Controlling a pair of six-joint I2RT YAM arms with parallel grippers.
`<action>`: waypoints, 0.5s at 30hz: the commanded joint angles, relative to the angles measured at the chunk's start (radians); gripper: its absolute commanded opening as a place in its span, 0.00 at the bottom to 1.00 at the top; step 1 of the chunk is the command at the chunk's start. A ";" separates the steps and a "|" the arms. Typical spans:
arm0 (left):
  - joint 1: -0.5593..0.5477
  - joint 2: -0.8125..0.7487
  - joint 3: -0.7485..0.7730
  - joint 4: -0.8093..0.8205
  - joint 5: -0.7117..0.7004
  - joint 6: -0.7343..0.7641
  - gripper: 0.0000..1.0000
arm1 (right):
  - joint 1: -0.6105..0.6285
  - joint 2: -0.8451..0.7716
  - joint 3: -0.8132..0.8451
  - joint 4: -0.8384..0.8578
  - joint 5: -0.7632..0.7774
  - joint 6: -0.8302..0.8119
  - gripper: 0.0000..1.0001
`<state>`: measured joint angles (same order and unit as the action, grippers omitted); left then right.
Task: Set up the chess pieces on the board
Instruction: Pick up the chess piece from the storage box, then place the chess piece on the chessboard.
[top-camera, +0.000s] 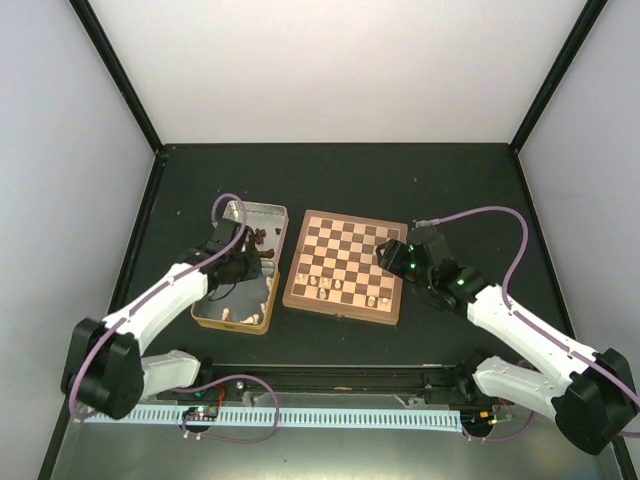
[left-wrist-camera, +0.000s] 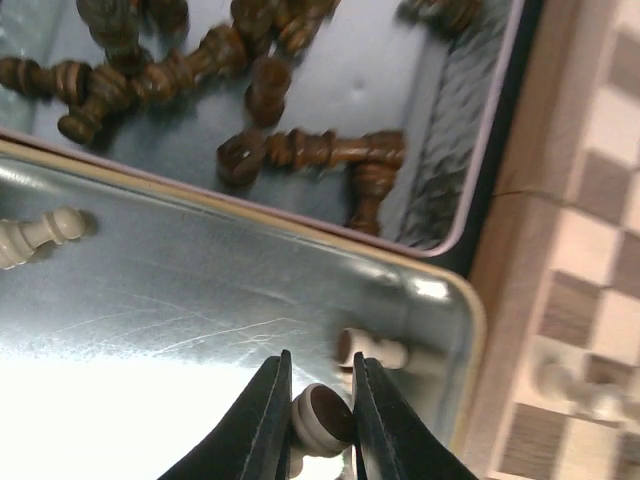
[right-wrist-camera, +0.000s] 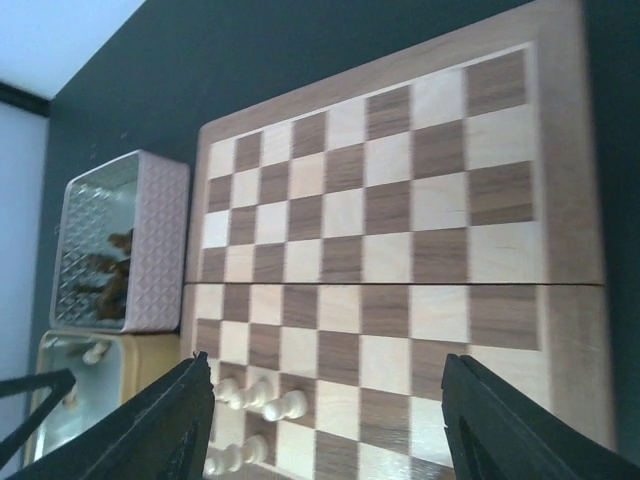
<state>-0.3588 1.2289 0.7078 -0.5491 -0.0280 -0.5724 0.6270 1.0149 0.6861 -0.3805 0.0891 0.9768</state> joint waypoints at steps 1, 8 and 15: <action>0.016 -0.118 -0.017 0.049 0.083 -0.119 0.14 | 0.012 0.034 -0.006 0.158 -0.161 -0.088 0.65; 0.029 -0.267 -0.036 0.155 0.317 -0.282 0.14 | 0.115 0.107 -0.044 0.453 -0.305 -0.162 0.67; 0.029 -0.282 -0.096 0.408 0.605 -0.575 0.14 | 0.253 0.183 0.009 0.627 -0.260 -0.268 0.73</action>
<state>-0.3351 0.9592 0.6498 -0.3309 0.3622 -0.9310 0.8352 1.1614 0.6548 0.0845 -0.1688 0.7891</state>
